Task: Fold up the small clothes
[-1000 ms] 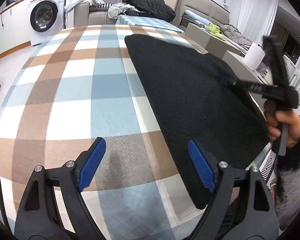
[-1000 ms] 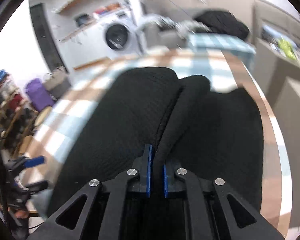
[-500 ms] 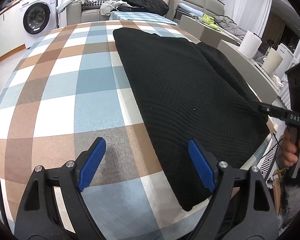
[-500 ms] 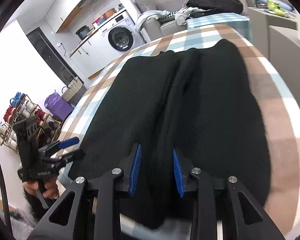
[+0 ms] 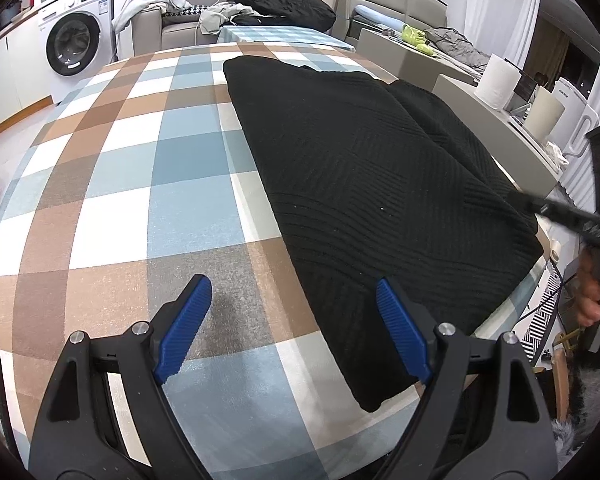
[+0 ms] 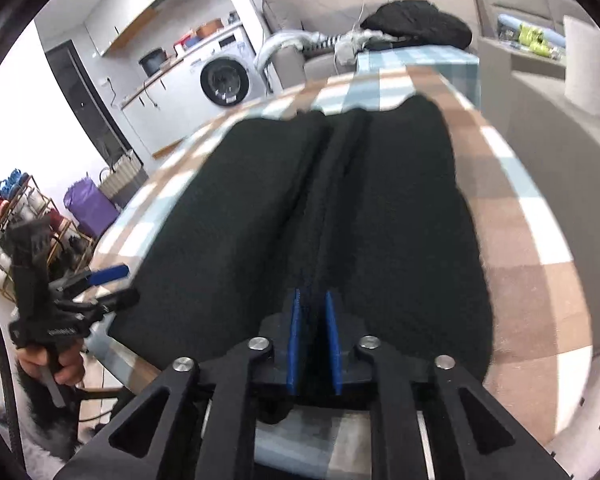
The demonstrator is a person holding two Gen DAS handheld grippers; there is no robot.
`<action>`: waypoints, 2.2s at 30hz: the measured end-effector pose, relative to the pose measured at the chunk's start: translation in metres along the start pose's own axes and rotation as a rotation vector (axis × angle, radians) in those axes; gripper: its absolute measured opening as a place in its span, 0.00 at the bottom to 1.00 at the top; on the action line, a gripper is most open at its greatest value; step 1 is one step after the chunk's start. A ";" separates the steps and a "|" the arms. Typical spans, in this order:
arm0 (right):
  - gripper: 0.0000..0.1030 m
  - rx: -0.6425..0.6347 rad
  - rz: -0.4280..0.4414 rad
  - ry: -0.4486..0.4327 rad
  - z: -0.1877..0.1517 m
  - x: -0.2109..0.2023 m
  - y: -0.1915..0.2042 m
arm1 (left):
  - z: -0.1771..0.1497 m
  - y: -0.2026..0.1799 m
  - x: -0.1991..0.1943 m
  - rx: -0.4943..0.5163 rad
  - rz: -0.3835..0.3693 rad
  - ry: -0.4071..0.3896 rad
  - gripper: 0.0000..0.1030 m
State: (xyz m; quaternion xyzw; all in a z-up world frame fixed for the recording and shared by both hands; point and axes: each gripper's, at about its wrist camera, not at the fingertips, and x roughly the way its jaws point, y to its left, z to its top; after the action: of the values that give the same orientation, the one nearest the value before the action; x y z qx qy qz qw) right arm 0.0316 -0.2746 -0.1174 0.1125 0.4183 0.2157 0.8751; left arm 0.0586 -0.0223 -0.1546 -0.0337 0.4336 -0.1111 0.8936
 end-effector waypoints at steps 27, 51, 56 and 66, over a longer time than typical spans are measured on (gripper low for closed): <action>0.20 0.100 0.109 0.004 0.009 0.024 -0.002 | 0.003 -0.005 0.004 0.007 -0.016 0.001 0.80; 0.11 0.046 0.042 0.030 0.019 0.056 0.024 | 0.030 -0.017 0.034 -0.004 -0.046 0.035 0.80; 0.09 0.037 0.023 0.025 0.019 0.050 0.024 | 0.030 -0.015 0.036 -0.012 -0.054 0.036 0.80; 0.28 0.082 0.025 -0.019 0.018 0.031 0.009 | 0.043 -0.003 0.043 -0.083 -0.111 0.022 0.78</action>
State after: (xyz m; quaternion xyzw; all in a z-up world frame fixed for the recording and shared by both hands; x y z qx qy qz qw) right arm 0.0604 -0.2527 -0.1242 0.1556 0.4172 0.2080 0.8709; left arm 0.1172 -0.0364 -0.1603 -0.0932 0.4450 -0.1427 0.8791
